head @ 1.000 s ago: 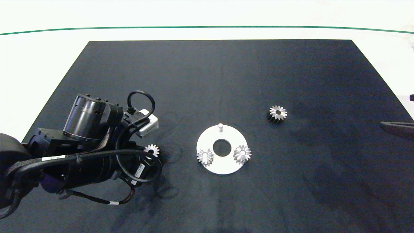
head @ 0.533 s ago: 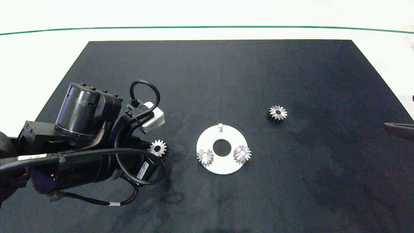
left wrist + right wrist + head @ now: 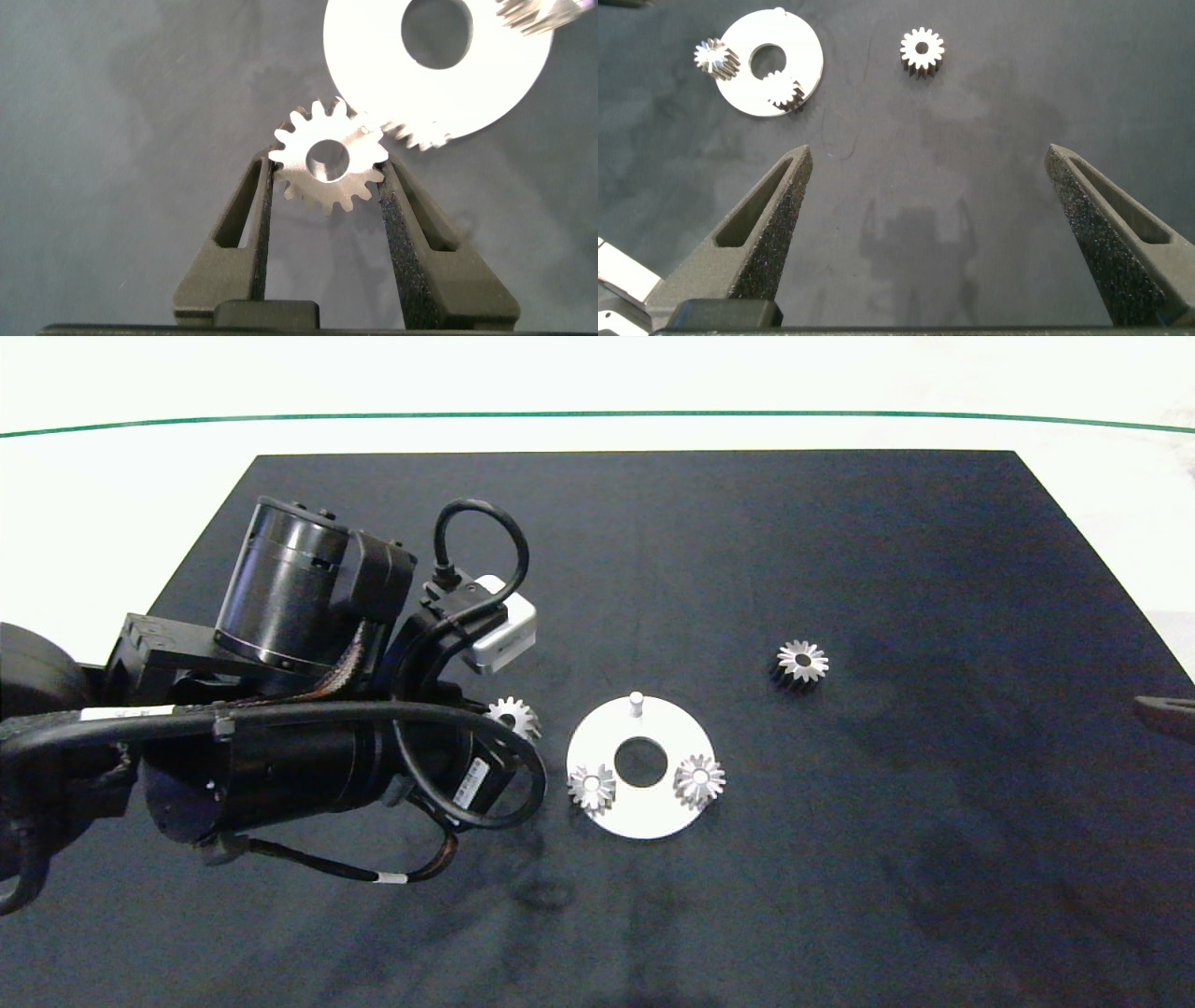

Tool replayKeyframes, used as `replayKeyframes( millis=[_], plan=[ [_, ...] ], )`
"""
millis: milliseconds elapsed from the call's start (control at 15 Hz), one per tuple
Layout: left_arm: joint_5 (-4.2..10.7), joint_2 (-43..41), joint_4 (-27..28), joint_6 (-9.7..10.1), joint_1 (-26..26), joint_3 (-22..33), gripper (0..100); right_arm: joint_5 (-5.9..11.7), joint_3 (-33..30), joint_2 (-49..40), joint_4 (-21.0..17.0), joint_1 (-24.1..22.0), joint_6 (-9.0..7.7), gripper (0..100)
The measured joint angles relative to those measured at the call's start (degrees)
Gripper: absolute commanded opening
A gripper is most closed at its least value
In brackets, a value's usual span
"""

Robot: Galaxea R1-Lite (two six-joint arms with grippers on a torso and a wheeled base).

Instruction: Remove an incorrectly installed larger gear and replace it with the correct smaller gear

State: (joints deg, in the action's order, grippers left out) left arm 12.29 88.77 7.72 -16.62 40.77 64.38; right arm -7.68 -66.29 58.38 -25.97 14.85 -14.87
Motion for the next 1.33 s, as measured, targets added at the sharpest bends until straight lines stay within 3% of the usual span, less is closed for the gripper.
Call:
replayKeyframes(
  millis=[200,333,533,867,1333],
  plan=[
    [2.36,1.8,0.0,0.00,2.4,1.5,4,0.00,0.0,-0.3,0.0,0.0,0.24,100],
    [2.65,3.0,0.0,-0.02,3.4,3.1,4,0.00,0.0,-0.4,0.0,0.0,1.37,100],
    [4.02,4.7,-0.1,-1.01,4.5,5.7,4,0.02,0.0,-0.7,0.0,0.0,1.54,100],
    [5.29,8.0,1.7,-2.01,5.4,10.2,4,0.00,1.2,-1.5,0.0,0.0,1.60,100],
    [5.60,13.8,1.8,-2.45,5.4,15.8,4,-0.12,1.9,-2.4,0.0,0.1,1.62,100]
  ],
)
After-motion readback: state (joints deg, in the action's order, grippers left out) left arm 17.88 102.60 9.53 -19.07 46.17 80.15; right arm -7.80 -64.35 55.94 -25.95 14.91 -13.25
